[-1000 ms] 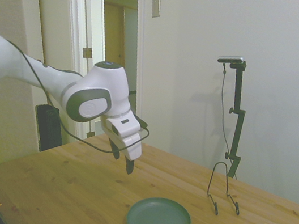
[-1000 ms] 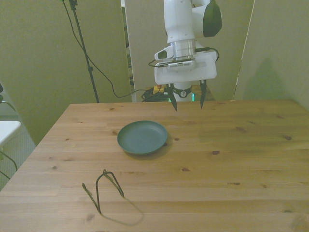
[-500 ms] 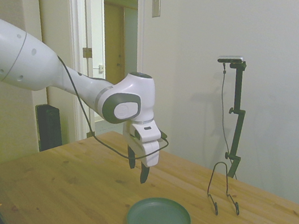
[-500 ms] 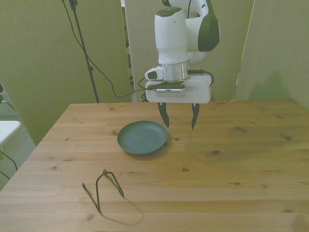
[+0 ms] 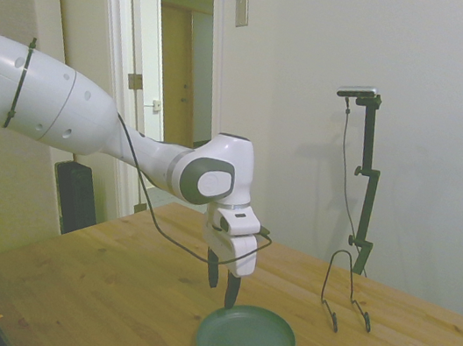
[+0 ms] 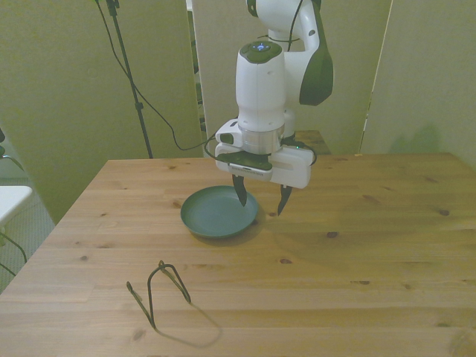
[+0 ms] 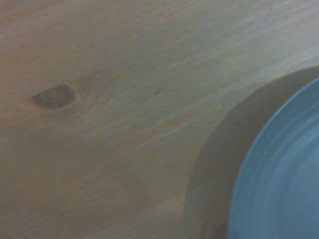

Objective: Load the plate

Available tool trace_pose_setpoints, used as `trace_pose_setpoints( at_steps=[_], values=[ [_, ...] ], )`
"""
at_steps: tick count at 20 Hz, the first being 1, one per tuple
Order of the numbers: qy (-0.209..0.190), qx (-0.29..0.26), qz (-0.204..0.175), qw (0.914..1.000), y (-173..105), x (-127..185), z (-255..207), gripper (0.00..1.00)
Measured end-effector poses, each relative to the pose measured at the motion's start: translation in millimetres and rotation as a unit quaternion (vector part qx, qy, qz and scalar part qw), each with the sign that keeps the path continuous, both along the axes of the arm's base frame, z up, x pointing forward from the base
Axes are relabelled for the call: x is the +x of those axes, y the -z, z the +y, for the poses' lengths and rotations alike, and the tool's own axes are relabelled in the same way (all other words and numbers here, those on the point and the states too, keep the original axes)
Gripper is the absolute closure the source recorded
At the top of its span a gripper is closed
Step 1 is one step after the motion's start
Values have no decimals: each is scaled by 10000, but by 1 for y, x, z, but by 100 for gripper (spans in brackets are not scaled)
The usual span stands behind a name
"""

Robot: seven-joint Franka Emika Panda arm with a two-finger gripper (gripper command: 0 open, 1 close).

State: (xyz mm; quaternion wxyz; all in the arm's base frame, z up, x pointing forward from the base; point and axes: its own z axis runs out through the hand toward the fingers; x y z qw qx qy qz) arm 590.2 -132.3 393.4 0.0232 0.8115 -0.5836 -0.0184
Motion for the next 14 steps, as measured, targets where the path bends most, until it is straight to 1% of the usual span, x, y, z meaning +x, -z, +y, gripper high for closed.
trace_pose_setpoints(
  at_steps=[1, 4, 14],
  values=[
    [-5, -24, 33, 10000, 2, 0, -1, 100],
    [-27, -45, 76, 10000, 8, 1, -1, 100],
    [-93, -127, 14, 9999, 13, 6, 1, 100]
  ],
)
